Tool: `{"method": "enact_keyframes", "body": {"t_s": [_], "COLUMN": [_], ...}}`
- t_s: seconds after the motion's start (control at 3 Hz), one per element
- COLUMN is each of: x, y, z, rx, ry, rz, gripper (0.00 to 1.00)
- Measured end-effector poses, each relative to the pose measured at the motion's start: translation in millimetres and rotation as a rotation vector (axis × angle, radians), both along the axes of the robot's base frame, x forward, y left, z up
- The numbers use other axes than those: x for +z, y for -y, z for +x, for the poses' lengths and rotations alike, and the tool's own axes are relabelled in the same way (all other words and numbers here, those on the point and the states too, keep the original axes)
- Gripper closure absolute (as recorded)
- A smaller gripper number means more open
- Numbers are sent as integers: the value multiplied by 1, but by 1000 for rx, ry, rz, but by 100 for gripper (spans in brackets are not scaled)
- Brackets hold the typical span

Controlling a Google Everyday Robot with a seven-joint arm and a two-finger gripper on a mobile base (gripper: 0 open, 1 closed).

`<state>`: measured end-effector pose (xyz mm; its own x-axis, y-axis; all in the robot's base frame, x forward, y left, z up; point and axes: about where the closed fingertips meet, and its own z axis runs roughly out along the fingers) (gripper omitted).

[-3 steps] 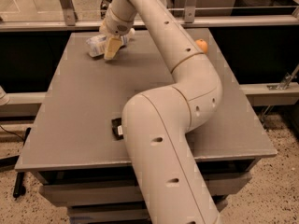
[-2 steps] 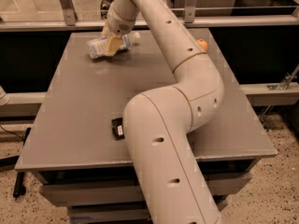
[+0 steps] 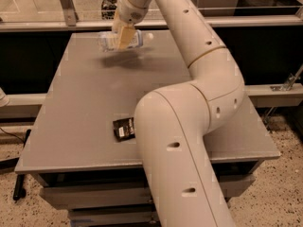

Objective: Place blue plastic bottle upright

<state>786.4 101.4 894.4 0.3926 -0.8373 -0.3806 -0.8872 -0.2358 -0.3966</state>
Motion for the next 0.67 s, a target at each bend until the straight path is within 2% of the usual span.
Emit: {"method": "enact_keyframes", "body": {"t_s": [0.33,0.67], "x": [25,34], "y": [18,36], "z": [-6,-23], "rx": [12,49], "ry": [61,126], "rz": [-22,-53], "gripper": [100,100]}}
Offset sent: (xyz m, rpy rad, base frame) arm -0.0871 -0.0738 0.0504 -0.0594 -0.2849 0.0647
